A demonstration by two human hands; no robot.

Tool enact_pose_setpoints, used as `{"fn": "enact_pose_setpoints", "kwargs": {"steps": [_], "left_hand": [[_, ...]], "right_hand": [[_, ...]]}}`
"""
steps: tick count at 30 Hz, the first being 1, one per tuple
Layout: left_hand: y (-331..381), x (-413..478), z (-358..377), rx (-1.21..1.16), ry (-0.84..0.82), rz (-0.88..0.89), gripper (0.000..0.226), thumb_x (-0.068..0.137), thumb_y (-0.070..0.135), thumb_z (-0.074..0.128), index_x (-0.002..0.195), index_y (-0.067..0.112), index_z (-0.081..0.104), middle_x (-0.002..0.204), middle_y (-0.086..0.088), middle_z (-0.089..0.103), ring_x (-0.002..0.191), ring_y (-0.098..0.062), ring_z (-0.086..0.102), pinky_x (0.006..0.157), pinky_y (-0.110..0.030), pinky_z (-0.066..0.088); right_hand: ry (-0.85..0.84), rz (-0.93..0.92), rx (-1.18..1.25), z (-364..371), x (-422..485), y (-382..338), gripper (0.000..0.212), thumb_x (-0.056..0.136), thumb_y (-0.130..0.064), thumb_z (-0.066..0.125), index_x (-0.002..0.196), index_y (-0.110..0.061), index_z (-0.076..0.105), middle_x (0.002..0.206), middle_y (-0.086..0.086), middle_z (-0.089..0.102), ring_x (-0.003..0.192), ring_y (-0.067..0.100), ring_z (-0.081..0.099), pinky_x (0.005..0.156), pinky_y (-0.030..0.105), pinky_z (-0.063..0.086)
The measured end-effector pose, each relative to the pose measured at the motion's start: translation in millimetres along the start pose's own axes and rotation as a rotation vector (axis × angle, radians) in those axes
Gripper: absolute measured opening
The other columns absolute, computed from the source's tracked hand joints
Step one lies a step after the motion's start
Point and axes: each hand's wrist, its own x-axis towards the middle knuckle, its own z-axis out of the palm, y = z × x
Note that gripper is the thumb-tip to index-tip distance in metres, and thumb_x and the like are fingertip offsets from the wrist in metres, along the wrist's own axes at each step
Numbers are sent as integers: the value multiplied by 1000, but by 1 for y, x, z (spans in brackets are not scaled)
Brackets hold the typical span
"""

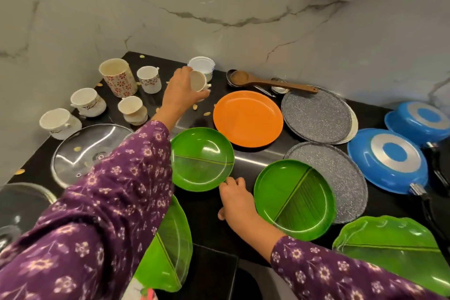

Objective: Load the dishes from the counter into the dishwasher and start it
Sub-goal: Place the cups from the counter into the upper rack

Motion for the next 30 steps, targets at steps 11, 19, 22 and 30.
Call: {"fn": "enact_pose_setpoints", "kwargs": {"steps": [11,19,22,30], "left_hand": [[125,-103,-23,-53,-83,212,74,72,50,77,129,12,47,122,-7,54,108,-22,51,83,-28,38],[262,-199,38,-146,-398,556,74,70,47,79,129,11,51,125,-4,58,112,-17,53,84,-14,29],[318,-240,76,-225,-570,684,72,68,39,83,129,16,51,124,0,57,110,-12,52,86,-14,30],[453,-357,172,-219,-945,1125,83,61,59,73,132,26,45,130,11,50,116,-6,51,96,-30,43]], "right_hand": [[22,-177,457,-8,-29,43,53,85,-29,66,131,-7,50,128,11,55,116,27,53,100,38,43],[131,132,2300,-23,-156,197,59,94,-53,33,116,-2,53,101,25,66,83,30,69,71,34,59],[179,134,2428,-11,-212,248,72,90,-64,30,121,-3,52,105,30,64,71,29,69,55,27,58],[626,104,2634,51,-356,341,69,80,-64,41,96,-5,74,77,10,67,54,18,63,50,21,54]]}}
